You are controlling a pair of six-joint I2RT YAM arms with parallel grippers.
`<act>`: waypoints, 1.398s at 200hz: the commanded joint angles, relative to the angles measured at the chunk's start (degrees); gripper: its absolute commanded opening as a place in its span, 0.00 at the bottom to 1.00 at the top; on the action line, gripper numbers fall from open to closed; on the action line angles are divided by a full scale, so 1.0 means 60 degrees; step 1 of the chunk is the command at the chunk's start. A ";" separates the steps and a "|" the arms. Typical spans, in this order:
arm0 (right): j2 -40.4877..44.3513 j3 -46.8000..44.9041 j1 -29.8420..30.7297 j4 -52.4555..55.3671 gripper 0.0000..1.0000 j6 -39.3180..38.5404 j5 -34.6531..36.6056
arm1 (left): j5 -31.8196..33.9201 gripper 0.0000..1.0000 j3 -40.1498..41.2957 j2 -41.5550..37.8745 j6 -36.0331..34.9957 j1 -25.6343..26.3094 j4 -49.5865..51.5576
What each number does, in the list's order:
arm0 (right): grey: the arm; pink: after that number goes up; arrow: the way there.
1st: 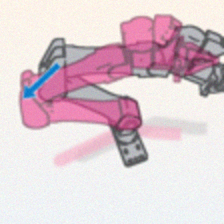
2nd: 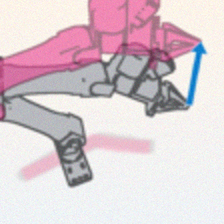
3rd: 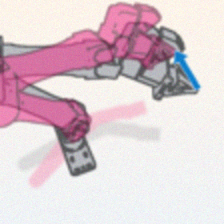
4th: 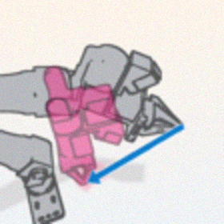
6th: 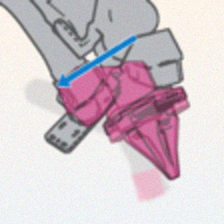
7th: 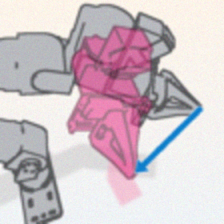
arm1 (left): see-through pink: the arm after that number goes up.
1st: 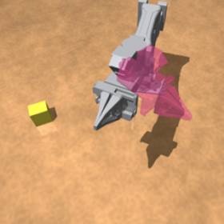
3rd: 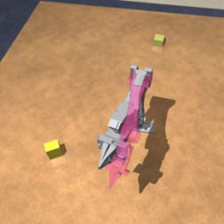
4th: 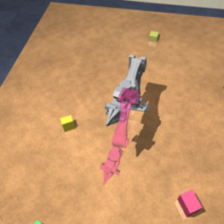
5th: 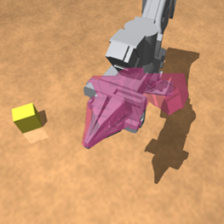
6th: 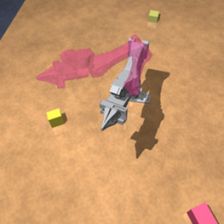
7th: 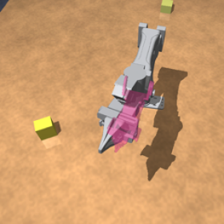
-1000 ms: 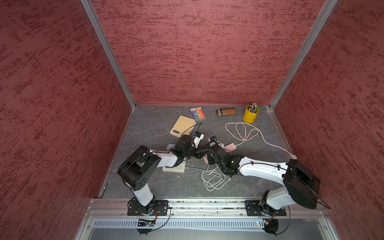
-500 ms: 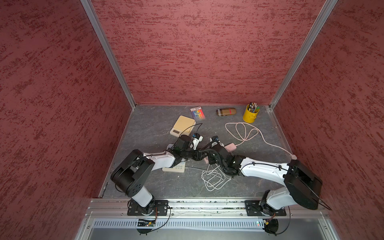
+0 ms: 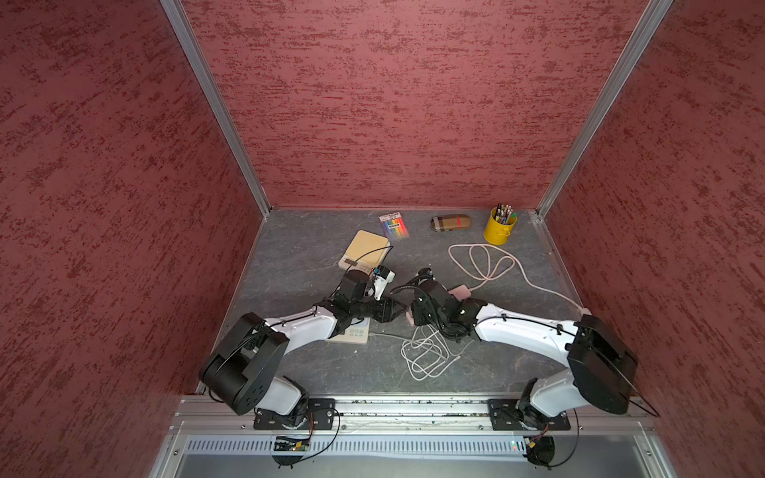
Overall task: Charge the electronic scale
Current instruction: Insert the charging cable into the plug, then pick up the charging cable from the center of the board.
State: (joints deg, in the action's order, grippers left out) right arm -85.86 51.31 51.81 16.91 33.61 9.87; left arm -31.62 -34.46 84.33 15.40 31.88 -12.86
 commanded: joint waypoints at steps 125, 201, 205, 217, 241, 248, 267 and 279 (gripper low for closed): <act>0.1528 0.0735 -0.0073 0.1239 0.51 0.1240 -0.0826 | 0.0105 0.58 -0.0453 0.0192 -0.0764 0.0249 0.0636; 0.0885 0.0259 -0.0064 -0.0252 0.42 0.0725 -0.2754 | 0.0381 0.56 -0.0703 0.0245 -0.0587 0.0395 0.1334; 0.0911 0.0100 -0.0066 -0.0424 0.42 0.0680 -0.3069 | 0.0464 0.57 -0.0689 0.0129 -0.0555 0.0366 0.1521; 0.1060 -0.0272 -0.0039 -0.0837 0.42 0.0600 -0.3641 | 0.0719 0.57 -0.0659 -0.0285 -0.0415 0.0256 0.2189; 0.1579 -0.0784 0.0023 -0.0792 0.41 0.0421 -0.3750 | 0.1296 0.57 -0.0620 -0.1388 -0.0220 0.0213 0.3850; 0.1712 -0.0858 0.0030 -0.0740 0.41 0.0318 -0.3821 | 0.1445 0.57 -0.0551 -0.1749 -0.0130 0.0262 0.4252; 0.1985 -0.0978 0.0037 -0.0532 0.41 -0.0046 -0.4210 | 0.1759 0.52 -0.0278 -0.2612 0.0138 0.0746 0.4964; 0.2102 -0.1029 0.0040 -0.0460 0.41 -0.0281 -0.4508 | 0.2133 0.49 -0.0110 -0.3021 0.0348 0.1349 0.5318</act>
State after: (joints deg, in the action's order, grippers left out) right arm -75.90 45.23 51.70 15.29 35.48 -12.12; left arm -23.31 -37.26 70.15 14.98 35.14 10.04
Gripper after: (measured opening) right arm 0.407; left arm 0.512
